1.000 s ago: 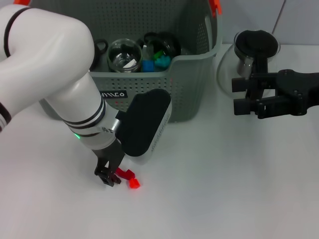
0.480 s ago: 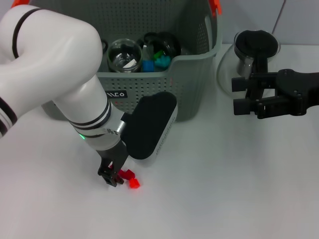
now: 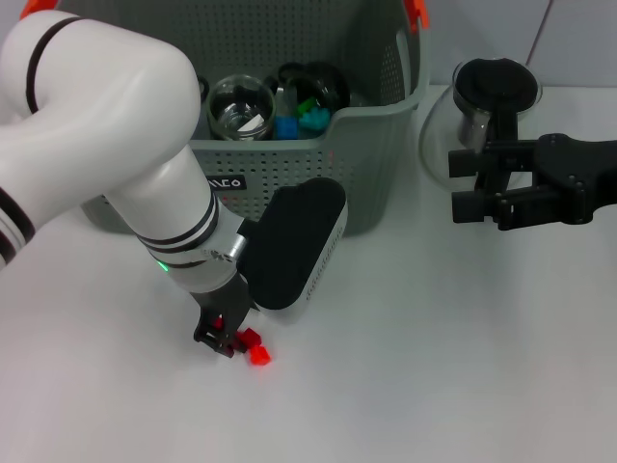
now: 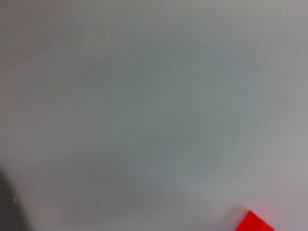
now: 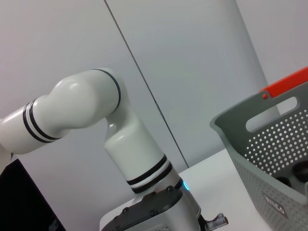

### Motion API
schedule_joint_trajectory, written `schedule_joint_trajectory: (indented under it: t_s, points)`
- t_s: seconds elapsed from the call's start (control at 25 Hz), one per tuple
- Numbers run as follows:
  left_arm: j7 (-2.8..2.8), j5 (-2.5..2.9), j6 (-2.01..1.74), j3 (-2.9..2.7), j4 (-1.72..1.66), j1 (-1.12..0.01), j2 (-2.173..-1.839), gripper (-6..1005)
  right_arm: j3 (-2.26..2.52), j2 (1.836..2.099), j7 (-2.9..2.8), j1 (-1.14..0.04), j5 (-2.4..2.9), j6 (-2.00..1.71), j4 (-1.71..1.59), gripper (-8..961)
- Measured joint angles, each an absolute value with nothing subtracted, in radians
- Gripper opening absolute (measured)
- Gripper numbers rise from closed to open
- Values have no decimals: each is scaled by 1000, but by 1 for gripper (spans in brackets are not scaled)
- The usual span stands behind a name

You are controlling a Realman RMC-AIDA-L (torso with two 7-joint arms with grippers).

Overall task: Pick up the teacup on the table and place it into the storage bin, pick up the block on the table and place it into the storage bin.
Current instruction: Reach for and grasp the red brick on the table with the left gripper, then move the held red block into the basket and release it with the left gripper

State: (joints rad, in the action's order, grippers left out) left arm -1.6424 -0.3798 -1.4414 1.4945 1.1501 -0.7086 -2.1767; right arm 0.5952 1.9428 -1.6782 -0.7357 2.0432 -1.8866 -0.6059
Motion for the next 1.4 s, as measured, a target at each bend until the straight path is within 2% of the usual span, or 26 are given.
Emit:
schedule_joint_trajectory:
  t_s: [0.12, 0.32, 0.76, 1.4]
  points:
    - [-1643, -380, -1441, 1494, 1149, -709, -2177, 507, 595, 1942, -1678, -735, 2043, -1886, -606, 925]
    - [-1644, -378, -1448, 1494, 1148, -713, -2177, 285, 595, 1942, -1678, -733, 2043, -1885, -606, 925]
    - [-1658, -368, -1461, 1482, 1122, -732, -2175, 175, 585, 1940, -1675, -730, 2043, -1889, -607, 925]
    - [-1669, -367, -1503, 1491, 1154, -735, -2173, 189, 579, 1941, -1666, -729, 2042, -1894, -607, 925]
